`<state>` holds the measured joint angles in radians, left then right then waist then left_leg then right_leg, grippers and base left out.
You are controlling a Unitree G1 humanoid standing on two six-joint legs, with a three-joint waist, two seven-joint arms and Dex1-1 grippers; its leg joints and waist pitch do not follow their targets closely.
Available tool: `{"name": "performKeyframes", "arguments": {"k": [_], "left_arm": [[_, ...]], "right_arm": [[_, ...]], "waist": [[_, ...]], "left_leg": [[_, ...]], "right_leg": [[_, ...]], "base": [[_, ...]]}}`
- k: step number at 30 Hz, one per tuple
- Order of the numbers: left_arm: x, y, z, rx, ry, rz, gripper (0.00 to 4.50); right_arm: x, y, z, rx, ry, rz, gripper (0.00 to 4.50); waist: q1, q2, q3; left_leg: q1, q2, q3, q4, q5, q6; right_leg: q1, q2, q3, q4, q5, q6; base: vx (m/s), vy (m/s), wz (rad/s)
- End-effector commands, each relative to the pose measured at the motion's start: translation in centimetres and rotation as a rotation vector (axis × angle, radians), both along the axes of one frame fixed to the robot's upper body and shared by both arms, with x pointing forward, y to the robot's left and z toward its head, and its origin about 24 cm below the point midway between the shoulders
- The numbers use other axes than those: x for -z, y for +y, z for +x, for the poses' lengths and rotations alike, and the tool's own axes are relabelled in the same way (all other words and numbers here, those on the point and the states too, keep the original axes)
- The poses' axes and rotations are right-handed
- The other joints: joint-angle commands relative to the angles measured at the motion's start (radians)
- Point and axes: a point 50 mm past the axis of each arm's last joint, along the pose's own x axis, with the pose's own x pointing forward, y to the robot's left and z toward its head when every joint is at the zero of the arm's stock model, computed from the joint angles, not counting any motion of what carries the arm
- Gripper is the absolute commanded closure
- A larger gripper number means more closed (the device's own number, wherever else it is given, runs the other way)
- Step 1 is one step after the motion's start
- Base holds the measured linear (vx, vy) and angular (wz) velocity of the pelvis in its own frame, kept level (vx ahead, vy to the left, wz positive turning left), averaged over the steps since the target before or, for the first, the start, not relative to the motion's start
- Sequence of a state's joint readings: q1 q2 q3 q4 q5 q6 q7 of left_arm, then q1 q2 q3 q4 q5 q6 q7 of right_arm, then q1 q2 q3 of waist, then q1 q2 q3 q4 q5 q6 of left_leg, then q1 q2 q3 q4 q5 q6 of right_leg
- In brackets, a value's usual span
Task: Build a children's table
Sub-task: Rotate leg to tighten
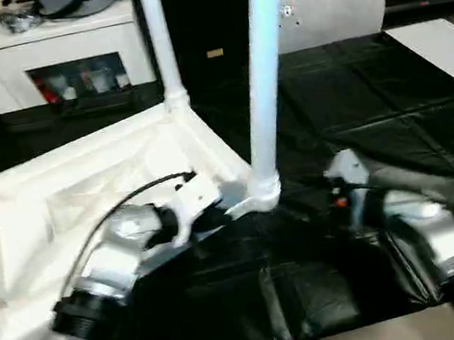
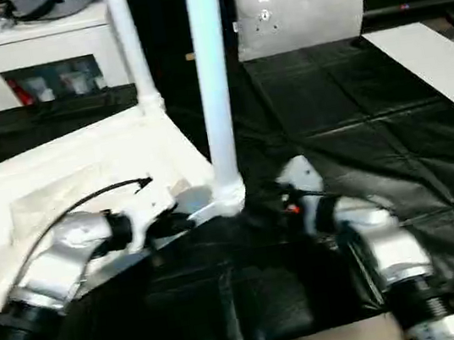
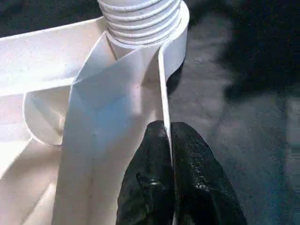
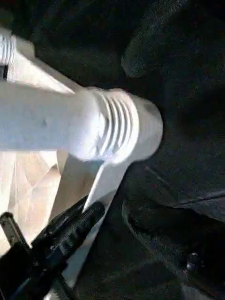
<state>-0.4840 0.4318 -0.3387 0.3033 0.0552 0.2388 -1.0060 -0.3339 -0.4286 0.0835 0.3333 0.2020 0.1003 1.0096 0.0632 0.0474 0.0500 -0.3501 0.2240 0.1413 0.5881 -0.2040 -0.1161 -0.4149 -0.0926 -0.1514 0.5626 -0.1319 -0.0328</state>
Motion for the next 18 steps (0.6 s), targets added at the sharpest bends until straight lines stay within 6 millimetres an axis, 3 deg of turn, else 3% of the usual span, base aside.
{"name": "performKeyframes", "arguments": {"k": [1, 11, 16, 17, 18], "left_arm": [[0.1, -0.1, -0.5, 0.126, 0.017, 0.038, 4.50], [0.0, 0.3, -1.3, 0.349, 0.076, 0.057, 4.50], [0.0, 0.0, -1.7, 0.404, 0.094, 0.059, 4.50], [0.0, -0.2, -1.9, 0.422, 0.099, 0.057, 4.50], [0.0, -0.2, -2.0, 0.429, 0.101, 0.057, 4.50]], "right_arm": [[-1.4, -0.1, 0.2, -0.061, -0.056, -0.020, 0.02], [-1.2, 1.1, -0.5, -0.317, -0.044, -0.094, 0.02], [-1.0, 1.8, -0.4, -0.358, -0.036, -0.100, 0.02], [-0.9, 2.1, -0.3, -0.370, -0.031, -0.095, 0.02], [-0.9, 2.2, -0.3, -0.376, -0.028, -0.094, 0.02]], "waist": [[0.005, -0.014, -0.070], [0.032, -0.016, -0.074], [0.037, -0.018, -0.071], [0.038, -0.022, -0.070], [0.039, -0.019, -0.069]], "left_leg": [[-0.007, -0.002, 0.019, -0.063, -0.163, 0.106], [-0.004, 0.005, 0.024, -0.061, -0.144, 0.107], [-0.005, 0.003, 0.024, -0.061, -0.167, 0.092], [-0.003, 0.002, 0.025, -0.061, -0.179, 0.088], [-0.002, 0.002, 0.024, -0.062, -0.189, 0.084]], "right_leg": [[0.070, -0.048, 0.052, -0.066, -0.382, -0.114], [0.069, -0.049, 0.058, -0.051, -0.327, -0.150], [0.068, -0.051, 0.058, -0.054, -0.381, -0.134], [0.067, -0.052, 0.058, -0.058, -0.412, -0.122], [0.065, -0.051, 0.057, -0.061, -0.434, -0.115]], "base": [[0.000, 0.000, 0.00], [0.000, 0.000, 0.00], [0.000, 0.000, 0.00], [0.000, 0.000, 0.00], [0.000, 0.000, 0.00]]}}
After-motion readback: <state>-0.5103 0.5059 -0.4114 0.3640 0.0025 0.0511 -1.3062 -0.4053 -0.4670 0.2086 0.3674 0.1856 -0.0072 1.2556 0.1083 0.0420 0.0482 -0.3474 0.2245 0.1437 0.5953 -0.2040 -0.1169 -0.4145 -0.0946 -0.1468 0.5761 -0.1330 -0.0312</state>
